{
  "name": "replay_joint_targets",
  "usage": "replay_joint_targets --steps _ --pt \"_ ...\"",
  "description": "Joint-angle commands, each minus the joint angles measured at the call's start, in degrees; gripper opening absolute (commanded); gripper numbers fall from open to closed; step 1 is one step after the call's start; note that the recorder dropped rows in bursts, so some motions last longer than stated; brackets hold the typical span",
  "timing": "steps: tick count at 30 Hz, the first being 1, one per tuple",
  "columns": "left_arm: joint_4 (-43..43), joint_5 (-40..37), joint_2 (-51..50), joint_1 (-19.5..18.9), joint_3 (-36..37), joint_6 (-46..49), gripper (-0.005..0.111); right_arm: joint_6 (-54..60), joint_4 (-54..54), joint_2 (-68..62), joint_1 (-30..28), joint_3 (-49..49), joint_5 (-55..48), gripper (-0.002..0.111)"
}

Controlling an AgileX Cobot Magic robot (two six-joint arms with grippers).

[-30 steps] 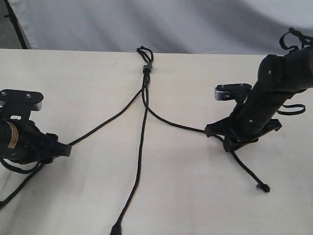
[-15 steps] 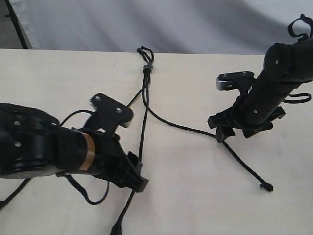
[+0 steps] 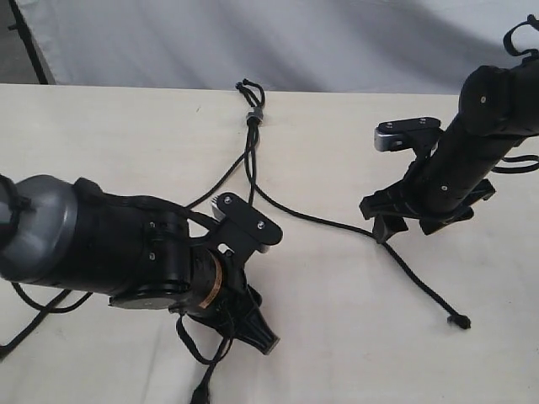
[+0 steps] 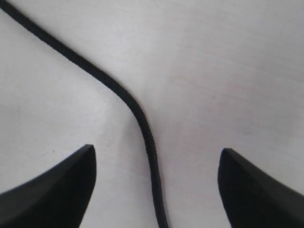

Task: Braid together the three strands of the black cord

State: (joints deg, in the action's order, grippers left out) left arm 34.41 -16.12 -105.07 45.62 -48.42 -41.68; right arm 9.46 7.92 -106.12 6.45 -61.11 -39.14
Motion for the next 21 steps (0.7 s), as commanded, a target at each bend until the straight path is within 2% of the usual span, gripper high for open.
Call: replay_joint_targets --steps 1,3,4,7,11,13,15,21 --pt "-0.63 -2.25 -0.41 0.37 -0.39 0.40 0.023 0.82 -0.51 0.55 -0.03 -0.10 -0.06 0.068" --pt "-0.63 -3.61 -0.41 0.37 -0.39 0.40 0.004 0.82 -0.51 0.55 -0.03 -0.10 -0.06 0.068" --pt "-0.63 -4.30 -0.41 0.37 -0.39 0.57 0.001 0.82 -0.51 0.55 -0.03 -0.10 -0.06 0.068" --pt "-0.17 -10.76 1.32 0.24 -1.66 1.10 0.000 0.82 -0.51 0.55 -0.03 -0.10 -0.06 0.068" --pt "7.54 -24.00 5.92 -1.27 -4.64 1.45 0.000 0.82 -0.51 0.55 -0.03 -0.10 -0.06 0.068" --pt "11.36 -27.61 7.87 -3.78 -4.78 1.45 0.000 0.82 -0.51 0.55 -0.03 -0.10 -0.06 0.068" --pt "13.40 -28.24 8.84 -8.04 -4.16 1.45 0.000 0.83 -0.51 0.45 -0.03 -0.10 -0.06 0.068" --pt "13.28 -17.92 6.19 -22.29 -0.09 1.66 0.000 0.83 -0.40 0.23 -0.03 -0.10 0.32 0.068"
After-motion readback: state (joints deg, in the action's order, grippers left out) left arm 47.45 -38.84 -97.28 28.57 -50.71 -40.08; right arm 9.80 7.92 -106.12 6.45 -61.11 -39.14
